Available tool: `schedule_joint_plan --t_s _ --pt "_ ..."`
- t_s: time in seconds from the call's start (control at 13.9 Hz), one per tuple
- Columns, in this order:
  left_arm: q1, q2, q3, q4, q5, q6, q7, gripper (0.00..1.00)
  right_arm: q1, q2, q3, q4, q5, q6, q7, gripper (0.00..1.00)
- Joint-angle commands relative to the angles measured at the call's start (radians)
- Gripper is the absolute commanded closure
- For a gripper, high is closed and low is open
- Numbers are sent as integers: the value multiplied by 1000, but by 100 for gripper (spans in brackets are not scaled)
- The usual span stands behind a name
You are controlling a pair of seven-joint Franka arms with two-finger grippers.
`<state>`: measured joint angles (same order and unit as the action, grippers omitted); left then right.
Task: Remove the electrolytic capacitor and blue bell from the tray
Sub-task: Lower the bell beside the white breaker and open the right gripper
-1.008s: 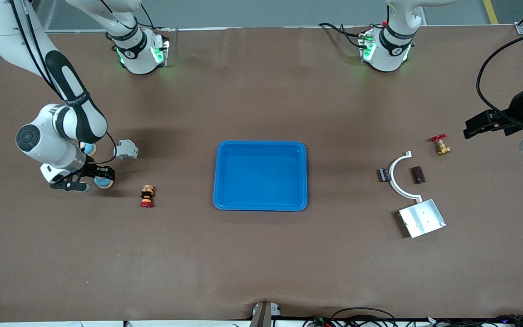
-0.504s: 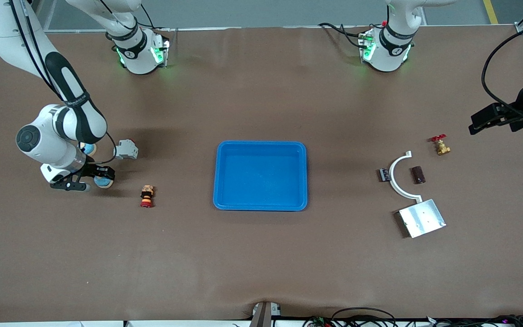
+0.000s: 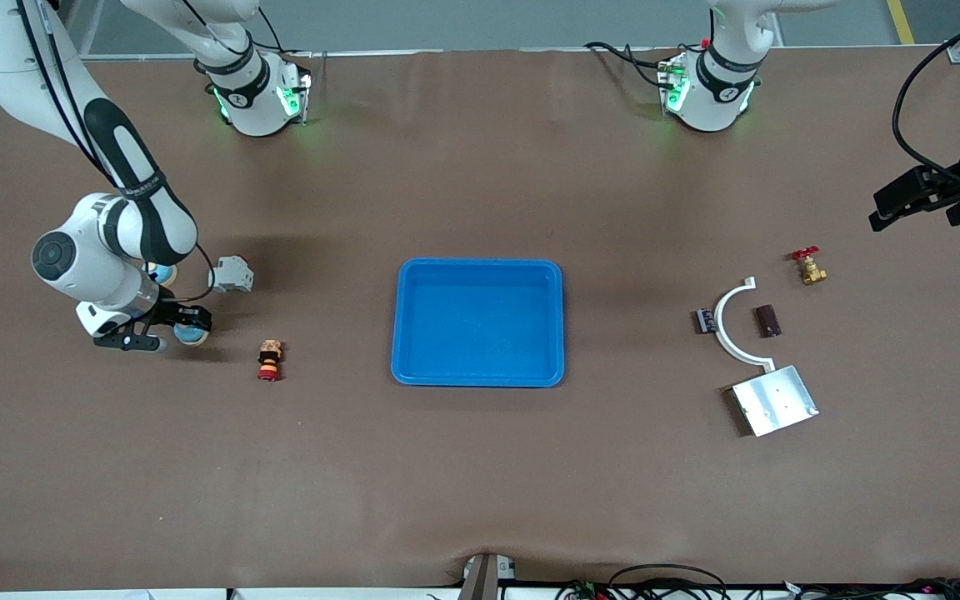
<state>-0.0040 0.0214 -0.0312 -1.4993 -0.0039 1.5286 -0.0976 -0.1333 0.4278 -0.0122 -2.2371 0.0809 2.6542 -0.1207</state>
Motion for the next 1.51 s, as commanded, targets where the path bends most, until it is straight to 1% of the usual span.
schedule_joint_plan --t_s 0.0,0.22,0.86,1.01,1.22,1.44 --pt "-7 -15 8 -13 -4 5 16 0 -23 11 15 20 22 -8 -22 0" --pt "-10 -15 -6 -13 -4 5 12 0 -23 11 15 20 22 -8 -22 0" --pt "-4 -14 -6 -13 -5 4 -1 0 -17 -9 15 20 22 -20 -25 0" --pt "-4 -14 -6 -15 -5 4 -1 0 -16 -23 15 20 22 -25 -51 0" --pt "-2 -14 -6 -15 -5 4 -1 0 -16 -55 15 20 22 -66 -63 0" --pt "-2 -14 -6 -16 -5 4 -2 0 -16 -110 15 20 22 -138 -62 0"
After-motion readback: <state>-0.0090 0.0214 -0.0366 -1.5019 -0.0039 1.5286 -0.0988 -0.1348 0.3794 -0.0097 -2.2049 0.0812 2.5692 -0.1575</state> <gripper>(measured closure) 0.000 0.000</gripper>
